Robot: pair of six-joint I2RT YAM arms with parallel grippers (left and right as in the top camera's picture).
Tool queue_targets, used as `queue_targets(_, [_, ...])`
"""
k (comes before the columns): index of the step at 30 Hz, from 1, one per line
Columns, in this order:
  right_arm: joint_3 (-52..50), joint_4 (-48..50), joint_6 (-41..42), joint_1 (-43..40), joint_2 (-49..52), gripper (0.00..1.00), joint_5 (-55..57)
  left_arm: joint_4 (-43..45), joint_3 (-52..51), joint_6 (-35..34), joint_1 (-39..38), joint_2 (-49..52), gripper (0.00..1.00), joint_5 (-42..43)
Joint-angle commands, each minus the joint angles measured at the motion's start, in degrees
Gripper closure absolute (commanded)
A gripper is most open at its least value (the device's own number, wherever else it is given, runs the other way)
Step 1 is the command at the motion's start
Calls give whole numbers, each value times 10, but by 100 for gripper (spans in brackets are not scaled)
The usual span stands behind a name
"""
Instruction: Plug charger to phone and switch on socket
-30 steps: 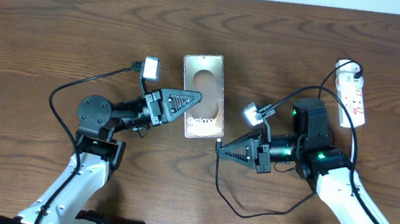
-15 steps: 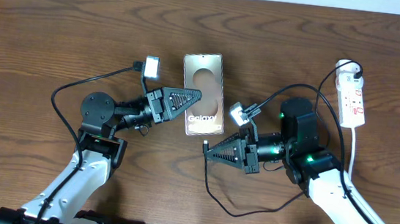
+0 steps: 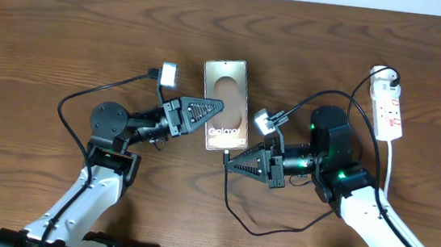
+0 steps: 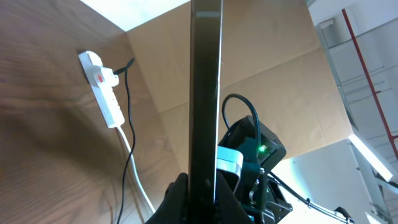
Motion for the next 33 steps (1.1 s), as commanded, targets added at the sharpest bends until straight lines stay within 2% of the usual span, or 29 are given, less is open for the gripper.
queue_targets(1, [0, 4, 30, 3, 0, 99, 13, 9, 19, -5, -5, -4, 92, -3])
queue_targets(24, [0, 21, 50, -19, 0, 99, -7, 11, 19, 6, -7, -4, 93, 24])
queue_targets(33, [0, -11, 37, -16, 0, 98, 0, 11, 19, 6, -6, -4, 93, 7])
